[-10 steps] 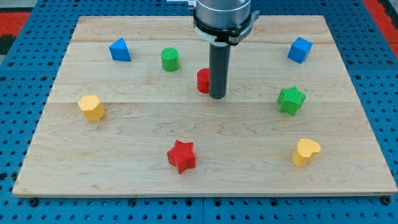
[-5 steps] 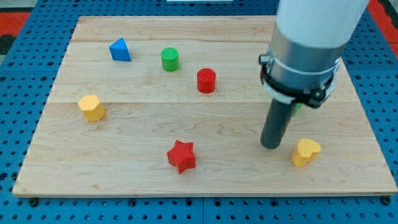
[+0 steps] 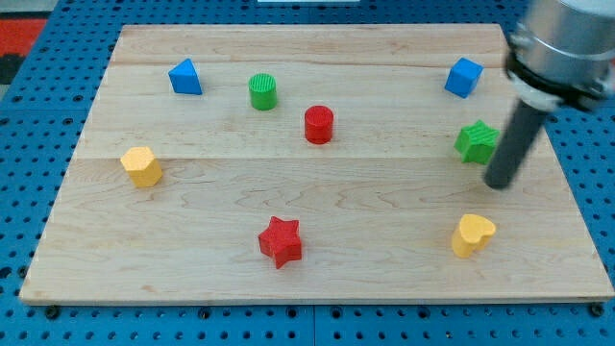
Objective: Adjust the green star and heart diagonally
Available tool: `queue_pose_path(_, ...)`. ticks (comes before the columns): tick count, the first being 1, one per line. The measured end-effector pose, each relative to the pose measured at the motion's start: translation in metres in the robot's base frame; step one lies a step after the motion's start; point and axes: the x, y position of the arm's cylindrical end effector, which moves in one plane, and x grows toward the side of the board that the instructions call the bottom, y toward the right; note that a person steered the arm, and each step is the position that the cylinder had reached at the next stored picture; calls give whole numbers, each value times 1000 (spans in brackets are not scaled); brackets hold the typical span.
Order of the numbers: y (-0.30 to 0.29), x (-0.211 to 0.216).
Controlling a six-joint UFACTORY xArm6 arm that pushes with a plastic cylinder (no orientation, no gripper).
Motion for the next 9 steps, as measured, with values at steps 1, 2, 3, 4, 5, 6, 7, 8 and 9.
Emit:
queue_pose_path(1, 6, 90)
queue_pose_path(2, -69, 102)
queue_pose_path(3, -86, 78)
queue_pose_path(4, -86, 72)
queue_pose_path(5, -86, 70)
queue_pose_path(6, -74, 70)
queue_pose_path(7, -81, 58)
queue_pose_path(8, -147, 14)
queue_pose_path(9, -216, -24)
